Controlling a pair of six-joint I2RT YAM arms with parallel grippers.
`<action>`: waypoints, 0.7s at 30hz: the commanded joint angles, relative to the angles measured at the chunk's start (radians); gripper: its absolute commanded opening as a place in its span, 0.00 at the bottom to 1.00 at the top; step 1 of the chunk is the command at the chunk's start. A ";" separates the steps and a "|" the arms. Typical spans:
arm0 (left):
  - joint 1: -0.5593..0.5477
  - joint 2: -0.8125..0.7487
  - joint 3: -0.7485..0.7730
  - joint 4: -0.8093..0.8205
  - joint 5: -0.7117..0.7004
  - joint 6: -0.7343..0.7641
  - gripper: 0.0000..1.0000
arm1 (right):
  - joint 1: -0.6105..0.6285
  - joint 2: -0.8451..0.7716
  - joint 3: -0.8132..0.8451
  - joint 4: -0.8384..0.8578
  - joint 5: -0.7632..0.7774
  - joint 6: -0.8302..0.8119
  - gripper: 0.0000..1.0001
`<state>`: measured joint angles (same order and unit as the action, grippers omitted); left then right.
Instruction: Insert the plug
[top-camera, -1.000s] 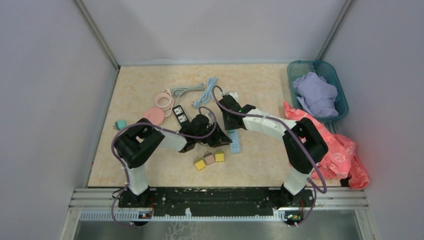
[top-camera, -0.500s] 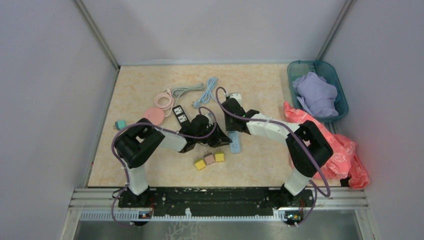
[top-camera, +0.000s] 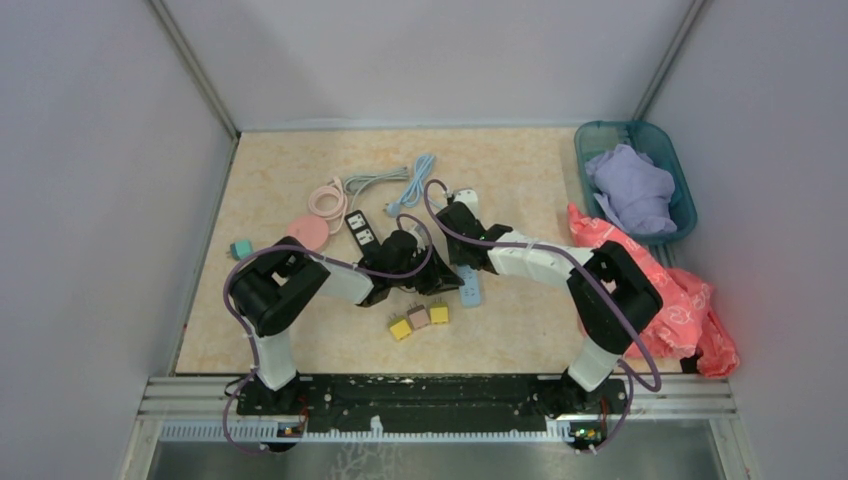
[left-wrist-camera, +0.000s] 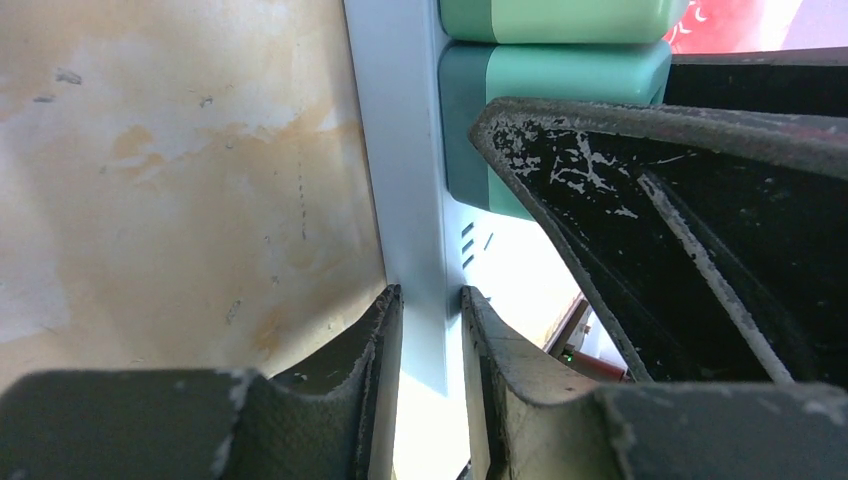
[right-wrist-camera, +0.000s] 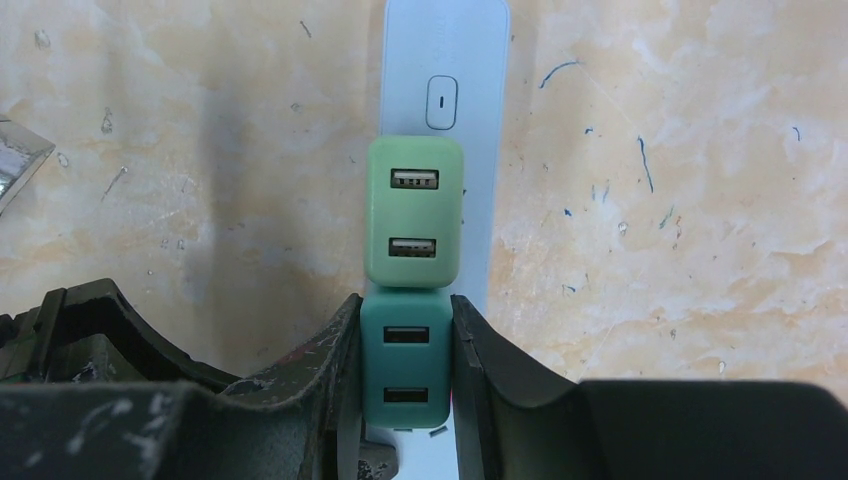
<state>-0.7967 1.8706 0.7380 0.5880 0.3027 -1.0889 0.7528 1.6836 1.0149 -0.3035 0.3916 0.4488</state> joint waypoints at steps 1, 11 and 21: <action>-0.020 0.009 -0.022 -0.036 -0.013 0.013 0.34 | -0.022 0.150 -0.109 -0.177 -0.074 -0.001 0.00; -0.021 -0.101 -0.024 -0.108 -0.079 0.079 0.43 | -0.023 0.055 -0.033 -0.152 -0.059 -0.030 0.06; -0.019 -0.317 -0.063 -0.285 -0.277 0.200 0.61 | -0.021 -0.102 0.012 -0.098 -0.064 -0.080 0.32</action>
<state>-0.8139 1.6295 0.6964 0.3931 0.1371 -0.9668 0.7391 1.6497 1.0279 -0.3183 0.3607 0.4301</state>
